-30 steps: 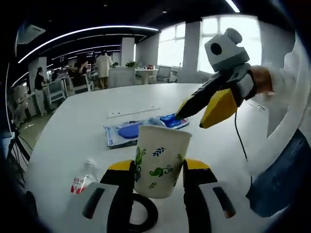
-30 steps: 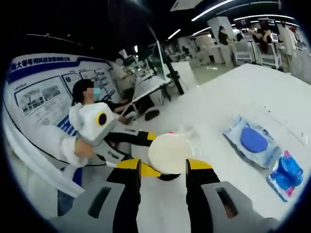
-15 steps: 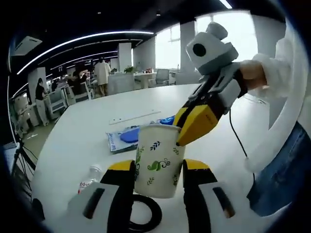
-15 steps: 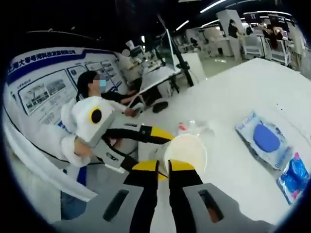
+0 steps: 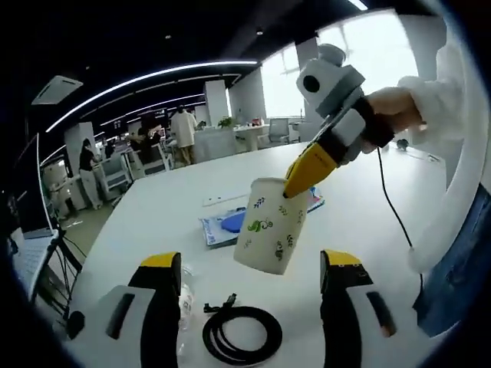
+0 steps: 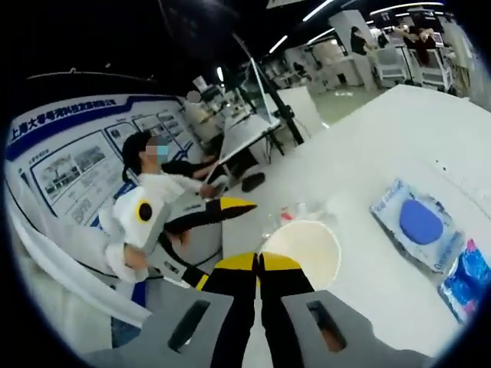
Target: Arrange the tabletop items into an orderly group along one side of the table until the central work area is clear of visible clutter.
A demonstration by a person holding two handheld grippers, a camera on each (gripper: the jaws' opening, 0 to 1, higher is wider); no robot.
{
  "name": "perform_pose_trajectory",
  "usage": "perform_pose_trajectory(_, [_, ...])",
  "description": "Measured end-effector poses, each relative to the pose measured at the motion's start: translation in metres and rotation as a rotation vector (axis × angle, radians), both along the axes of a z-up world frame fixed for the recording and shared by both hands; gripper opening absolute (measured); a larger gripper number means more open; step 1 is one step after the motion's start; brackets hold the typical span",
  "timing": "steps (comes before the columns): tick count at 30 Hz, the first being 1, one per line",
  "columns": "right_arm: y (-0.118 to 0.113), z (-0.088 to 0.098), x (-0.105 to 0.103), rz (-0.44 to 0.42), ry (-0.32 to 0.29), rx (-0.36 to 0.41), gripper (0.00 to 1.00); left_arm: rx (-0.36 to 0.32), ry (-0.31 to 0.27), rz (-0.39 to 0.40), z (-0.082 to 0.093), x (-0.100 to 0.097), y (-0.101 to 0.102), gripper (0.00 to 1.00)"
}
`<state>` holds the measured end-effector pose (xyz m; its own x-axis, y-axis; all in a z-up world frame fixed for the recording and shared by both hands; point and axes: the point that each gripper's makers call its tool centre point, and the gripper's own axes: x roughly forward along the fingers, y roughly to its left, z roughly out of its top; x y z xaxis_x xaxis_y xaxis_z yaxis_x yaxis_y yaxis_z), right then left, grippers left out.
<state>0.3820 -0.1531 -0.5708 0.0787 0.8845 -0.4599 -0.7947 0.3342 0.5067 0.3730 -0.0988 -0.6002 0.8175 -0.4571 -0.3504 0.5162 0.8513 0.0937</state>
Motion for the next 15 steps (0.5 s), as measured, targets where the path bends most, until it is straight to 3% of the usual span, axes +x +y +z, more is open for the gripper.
perform_pose_trajectory(4, [0.001,-0.001,0.004,-0.003,-0.007,-0.017,0.00,-0.047,0.003,0.065,0.002,-0.001,0.019,1.00])
perform_pose_trajectory(6, [0.002,-0.002,0.008,-0.002,-0.012,-0.026,0.00,-0.072,0.029,0.098,0.001,-0.006,0.030,1.00])
perform_pose_trajectory(11, [0.002,0.002,0.021,-0.003,-0.037,-0.058,0.00,-0.037,0.051,0.155,-0.014,-0.029,0.054,1.00])
perform_pose_trajectory(15, [0.002,0.007,0.032,-0.006,-0.044,-0.083,0.00,-0.083,0.089,0.222,-0.026,-0.046,0.069,1.00])
